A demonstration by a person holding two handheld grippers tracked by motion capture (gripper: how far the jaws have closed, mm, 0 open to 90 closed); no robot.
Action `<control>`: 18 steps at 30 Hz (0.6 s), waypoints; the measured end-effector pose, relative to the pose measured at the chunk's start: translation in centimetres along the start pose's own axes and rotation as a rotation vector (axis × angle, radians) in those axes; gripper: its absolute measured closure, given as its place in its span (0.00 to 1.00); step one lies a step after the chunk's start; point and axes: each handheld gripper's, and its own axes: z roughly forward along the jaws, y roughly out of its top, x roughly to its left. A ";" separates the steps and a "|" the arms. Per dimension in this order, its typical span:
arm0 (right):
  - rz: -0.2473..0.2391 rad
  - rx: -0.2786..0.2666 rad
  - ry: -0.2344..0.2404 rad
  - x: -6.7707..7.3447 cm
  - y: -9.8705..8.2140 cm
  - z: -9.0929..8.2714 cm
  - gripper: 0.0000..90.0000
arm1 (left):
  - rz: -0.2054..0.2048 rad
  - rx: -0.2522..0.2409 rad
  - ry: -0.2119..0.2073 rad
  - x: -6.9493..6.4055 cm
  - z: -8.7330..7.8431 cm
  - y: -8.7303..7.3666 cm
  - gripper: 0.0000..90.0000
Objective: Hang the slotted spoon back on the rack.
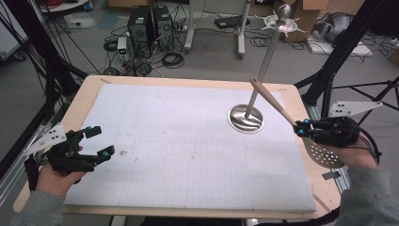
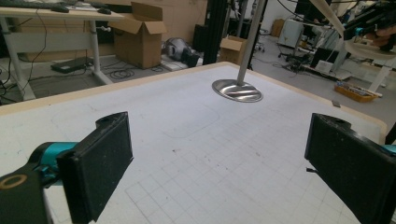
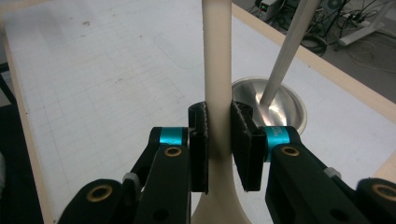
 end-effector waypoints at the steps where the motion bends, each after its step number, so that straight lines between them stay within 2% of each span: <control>1: 0.001 -0.004 -0.003 -0.1 0.0 -0.2 0.87 | 0.000 0.000 0.000 0.0 0.0 0.0 0.09; 13: 0.051 -0.093 -0.048 -1.1 0.1 -2.6 0.87 | -0.007 -0.003 0.006 0.1 -0.2 -0.1 0.09; 14: 0.036 -0.102 -0.051 -1.2 0.1 -2.7 0.87 | -0.005 -0.001 0.005 0.1 -0.2 -0.1 0.09; 16: 0.044 -0.106 -0.069 -1.3 0.2 -3.2 0.87 | -0.005 0.000 0.006 0.1 -0.2 -0.1 0.09; 17: 0.024 -0.121 -0.071 -1.5 0.3 -3.3 0.87 | -0.004 0.000 0.006 0.1 -0.2 -0.1 0.09; 18: 0.053 -0.109 -0.078 -1.4 0.3 -3.6 0.86 | -0.005 0.000 0.006 0.0 -0.2 -0.1 0.09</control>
